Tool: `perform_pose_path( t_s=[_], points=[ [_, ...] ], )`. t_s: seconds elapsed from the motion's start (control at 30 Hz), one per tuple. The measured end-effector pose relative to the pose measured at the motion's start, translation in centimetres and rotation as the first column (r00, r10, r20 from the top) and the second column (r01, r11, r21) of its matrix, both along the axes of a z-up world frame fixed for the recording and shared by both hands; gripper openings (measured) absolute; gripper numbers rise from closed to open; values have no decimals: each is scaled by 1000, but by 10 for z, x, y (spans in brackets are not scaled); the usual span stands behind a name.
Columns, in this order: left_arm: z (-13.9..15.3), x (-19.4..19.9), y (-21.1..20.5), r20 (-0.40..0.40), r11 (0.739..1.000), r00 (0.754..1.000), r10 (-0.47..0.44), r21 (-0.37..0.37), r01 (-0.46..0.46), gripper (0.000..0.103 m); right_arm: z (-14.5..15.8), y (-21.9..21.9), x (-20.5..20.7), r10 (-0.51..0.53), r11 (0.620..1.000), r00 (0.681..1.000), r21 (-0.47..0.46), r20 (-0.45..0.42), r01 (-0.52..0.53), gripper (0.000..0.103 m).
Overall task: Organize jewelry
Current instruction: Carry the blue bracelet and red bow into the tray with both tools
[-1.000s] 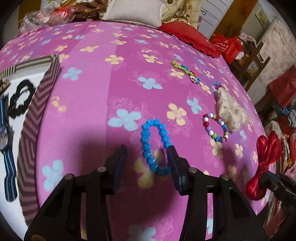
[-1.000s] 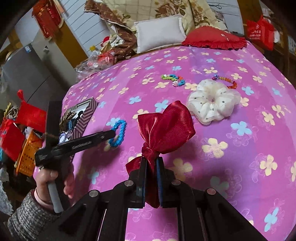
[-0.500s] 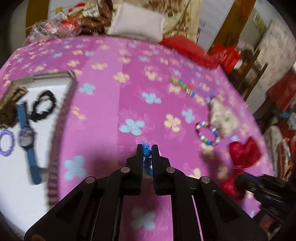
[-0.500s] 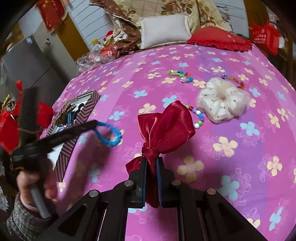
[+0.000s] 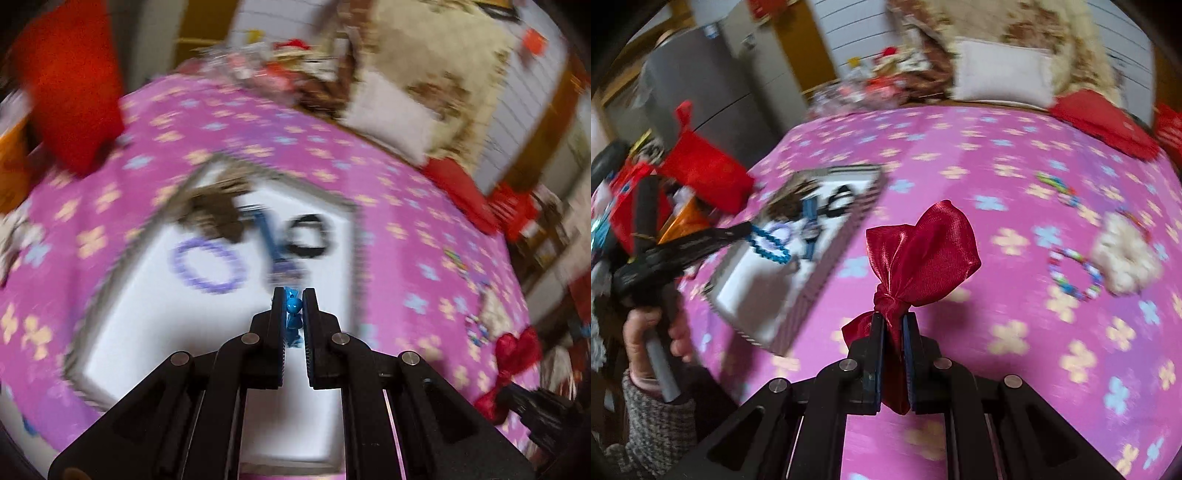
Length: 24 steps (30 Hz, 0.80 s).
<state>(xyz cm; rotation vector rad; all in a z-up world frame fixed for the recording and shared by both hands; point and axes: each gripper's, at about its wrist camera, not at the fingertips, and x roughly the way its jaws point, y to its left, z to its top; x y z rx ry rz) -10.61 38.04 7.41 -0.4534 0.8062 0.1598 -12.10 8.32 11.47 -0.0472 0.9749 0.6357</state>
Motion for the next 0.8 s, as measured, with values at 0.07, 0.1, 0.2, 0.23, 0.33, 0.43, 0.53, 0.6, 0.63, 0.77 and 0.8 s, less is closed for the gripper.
perform_pose_path(
  t_s=[0.07, 0.1, 0.2, 0.23, 0.33, 0.43, 0.53, 0.6, 0.63, 0.77, 0.8],
  points=[
    [-12, -3, 17, -30, 999, 998, 50, 4, -49, 7, 2, 29, -1, 57, 998, 998, -3, 1, -57, 9],
    [-20, -4, 27, -55, 996, 994, 92, 21, -90, 7, 2, 45, -1, 87, 996, 996, -1, -2, -87, 9],
    [-39, -5, 47, -116, 986, 980, 165, 29, -162, 7, -3, 91, 0, 163, 987, 986, -2, -16, -163, 9],
    [-44, -6, 56, -129, 983, 975, 184, 5, -185, 7, -7, 105, 2, 180, 984, 983, -7, -24, -180, 9],
    [-47, -9, 71, -126, 973, 965, 230, -4, -232, 7, -28, 143, 12, 213, 976, 974, -20, -78, -215, 9],
    [-46, -12, 79, -118, 967, 961, 251, -9, -254, 7, -53, 171, 20, 223, 972, 967, -41, -126, -230, 9],
    [-43, -15, 83, -99, 967, 964, 248, -38, -253, 7, -71, 188, 30, 220, 971, 961, -52, -167, -232, 9],
    [-41, -15, 85, -87, 967, 966, 243, -51, -248, 8, -80, 196, 35, 218, 972, 956, -50, -194, -232, 9],
    [-40, -14, 85, -85, 968, 967, 242, -52, -247, 10, -82, 199, 36, 217, 971, 955, -56, -200, -233, 9],
    [-35, -14, 87, -60, 967, 970, 235, -82, -239, 37, -82, 200, 35, 218, 968, 960, -86, -176, -236, 21],
    [-34, -15, 87, -48, 967, 971, 235, -93, -239, 41, -80, 197, 33, 218, 968, 962, -88, -165, -234, 33]
  ],
)
